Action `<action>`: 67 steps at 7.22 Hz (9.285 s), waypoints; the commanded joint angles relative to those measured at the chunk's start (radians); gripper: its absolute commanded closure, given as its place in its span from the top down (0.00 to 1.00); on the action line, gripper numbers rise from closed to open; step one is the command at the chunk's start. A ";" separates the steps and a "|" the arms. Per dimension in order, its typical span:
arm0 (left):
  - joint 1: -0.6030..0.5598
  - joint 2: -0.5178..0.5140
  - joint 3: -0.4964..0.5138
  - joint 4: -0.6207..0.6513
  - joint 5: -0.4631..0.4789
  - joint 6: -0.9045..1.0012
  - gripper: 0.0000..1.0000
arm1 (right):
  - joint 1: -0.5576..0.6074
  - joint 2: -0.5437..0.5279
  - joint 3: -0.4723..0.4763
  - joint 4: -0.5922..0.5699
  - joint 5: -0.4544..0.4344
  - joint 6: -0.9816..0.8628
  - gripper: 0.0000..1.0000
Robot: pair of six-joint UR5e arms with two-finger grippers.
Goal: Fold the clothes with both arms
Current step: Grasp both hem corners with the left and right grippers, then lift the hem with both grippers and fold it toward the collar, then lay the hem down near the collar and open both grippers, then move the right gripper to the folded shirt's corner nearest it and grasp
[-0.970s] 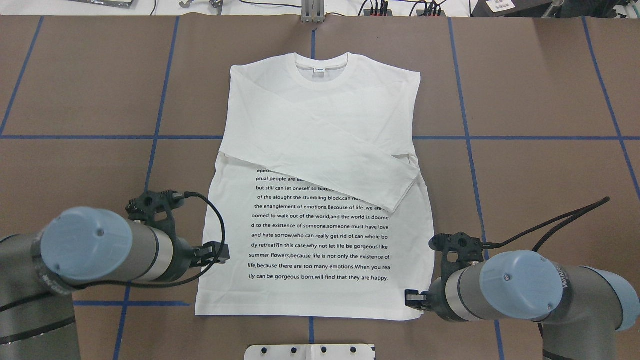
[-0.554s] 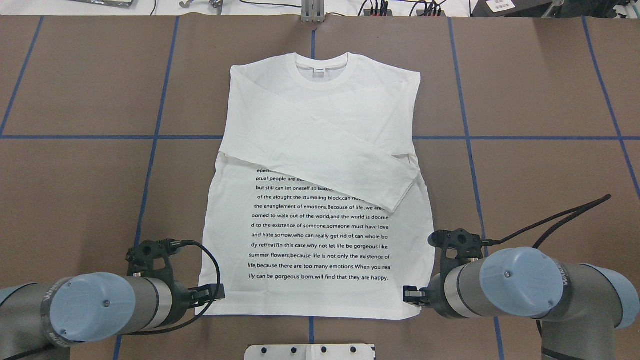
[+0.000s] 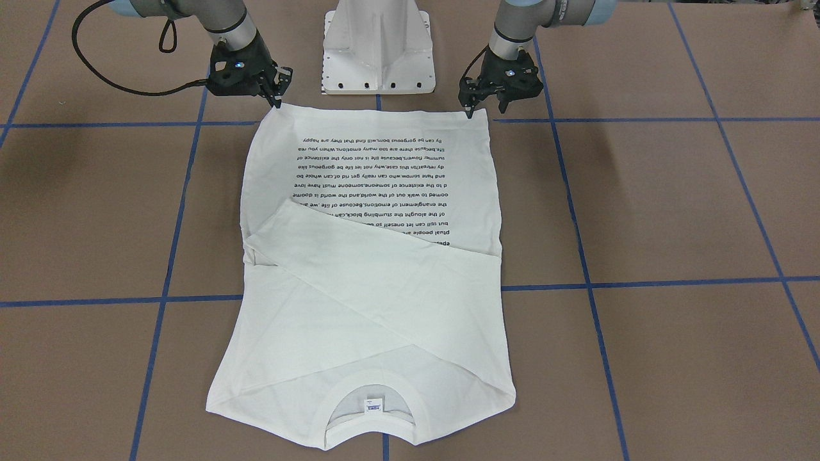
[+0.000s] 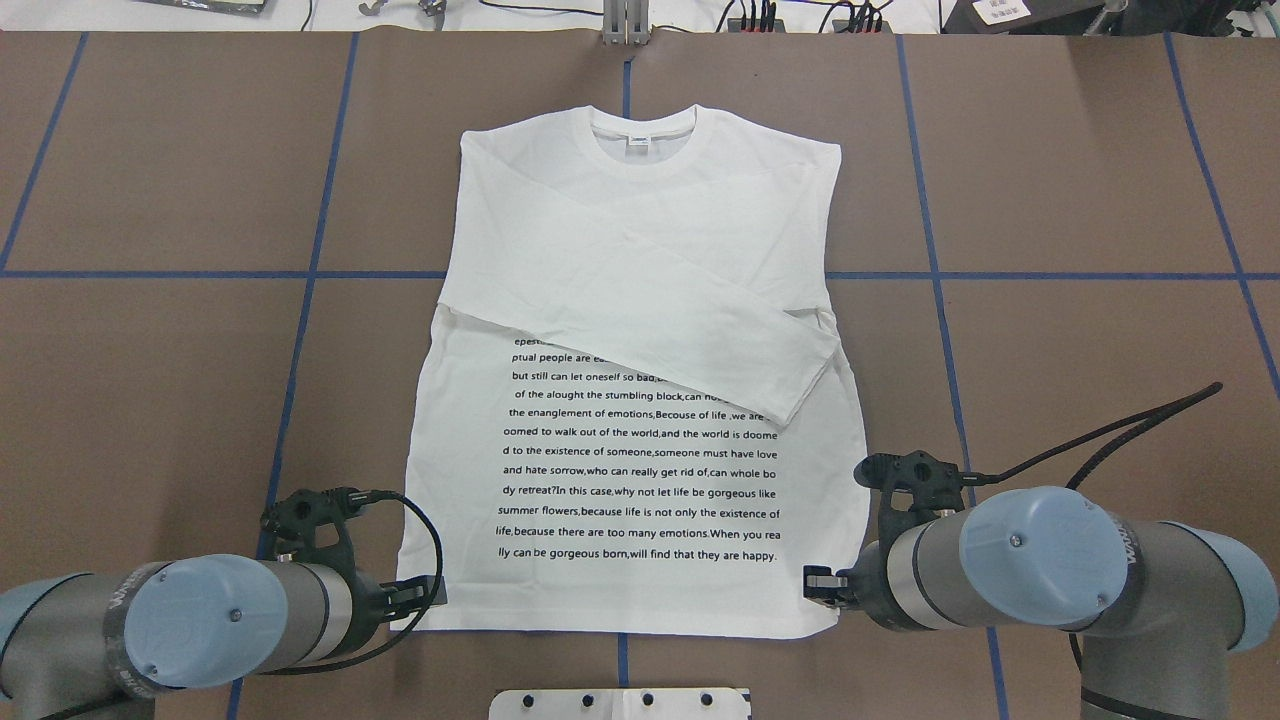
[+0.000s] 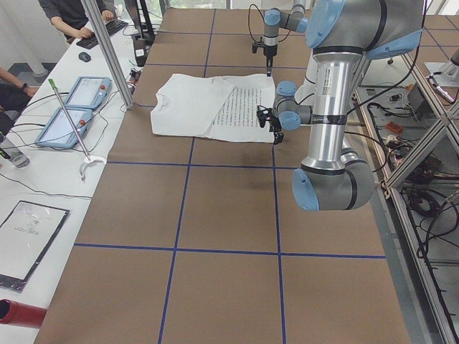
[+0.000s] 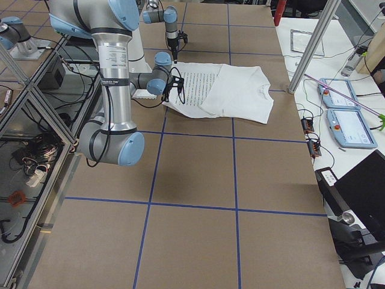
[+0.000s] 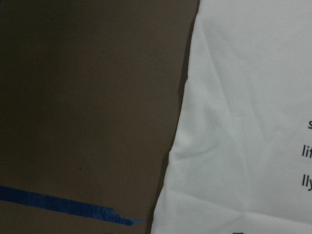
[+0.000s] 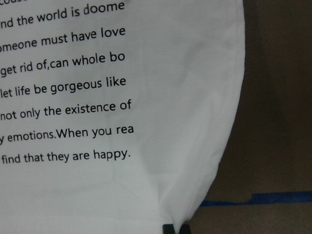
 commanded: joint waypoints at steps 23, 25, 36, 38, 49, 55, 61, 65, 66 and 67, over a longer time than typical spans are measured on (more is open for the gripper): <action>-0.010 -0.111 -0.477 0.469 -0.247 -0.040 0.00 | 0.261 -0.079 0.212 -0.003 0.484 -0.079 0.00; -0.179 -0.154 -0.442 0.469 -0.251 0.033 0.00 | 0.376 -0.010 0.144 -0.003 0.484 -0.132 0.00; -0.686 -0.393 0.398 -0.079 -0.383 0.221 0.00 | 0.702 0.527 -0.606 -0.003 0.482 -0.436 0.00; -0.684 -0.408 0.458 -0.132 -0.380 0.224 0.00 | 0.708 0.584 -0.702 0.003 0.481 -0.457 0.00; -0.700 -0.435 0.592 -0.209 -0.374 0.253 0.00 | 0.670 0.615 -0.811 0.094 0.470 -0.486 0.00; -0.703 -0.432 0.571 -0.201 -0.369 0.252 1.00 | 0.647 0.563 -0.739 0.097 0.447 -0.483 1.00; -0.703 -0.422 0.429 -0.107 -0.366 0.245 1.00 | 0.433 0.216 -0.376 0.086 0.334 -0.337 0.99; -0.695 -0.422 0.428 -0.106 -0.316 0.245 1.00 | 0.337 0.222 -0.382 0.087 0.264 -0.337 0.78; -0.694 -0.422 0.428 -0.106 -0.316 0.245 1.00 | 0.324 0.228 -0.385 0.089 0.255 -0.337 0.68; -0.694 -0.422 0.426 -0.106 -0.316 0.245 1.00 | 0.317 0.228 -0.390 0.087 0.240 -0.337 0.44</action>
